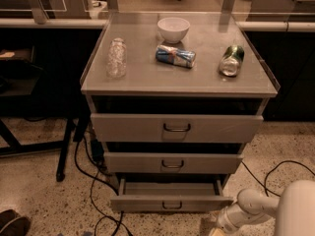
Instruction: Open bottom drawer
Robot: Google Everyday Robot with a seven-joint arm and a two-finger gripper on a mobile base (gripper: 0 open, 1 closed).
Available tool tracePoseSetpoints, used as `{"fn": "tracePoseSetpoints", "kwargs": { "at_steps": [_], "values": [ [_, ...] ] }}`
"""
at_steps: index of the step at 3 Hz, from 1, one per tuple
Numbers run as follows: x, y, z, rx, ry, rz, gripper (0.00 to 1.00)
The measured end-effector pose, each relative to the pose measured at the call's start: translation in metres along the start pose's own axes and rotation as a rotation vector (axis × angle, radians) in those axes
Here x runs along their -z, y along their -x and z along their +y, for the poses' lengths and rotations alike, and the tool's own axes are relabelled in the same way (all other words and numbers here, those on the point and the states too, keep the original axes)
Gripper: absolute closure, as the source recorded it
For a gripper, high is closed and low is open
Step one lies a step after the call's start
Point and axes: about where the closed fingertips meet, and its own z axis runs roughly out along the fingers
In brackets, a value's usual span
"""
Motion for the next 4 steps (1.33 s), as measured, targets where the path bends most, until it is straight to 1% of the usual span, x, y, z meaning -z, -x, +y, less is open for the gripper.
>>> {"fn": "tracePoseSetpoints", "kwargs": {
  "at_steps": [1, 2, 3, 4],
  "values": [
    [0.015, -0.029, 0.026, -0.054, 0.035, -0.008, 0.0],
    [0.017, -0.033, 0.03, -0.062, 0.04, -0.012, 0.0],
    [0.024, -0.004, 0.016, -0.028, -0.001, -0.076, 0.0],
    [0.036, 0.033, -0.002, 0.017, -0.039, -0.139, 0.0]
  ]
}}
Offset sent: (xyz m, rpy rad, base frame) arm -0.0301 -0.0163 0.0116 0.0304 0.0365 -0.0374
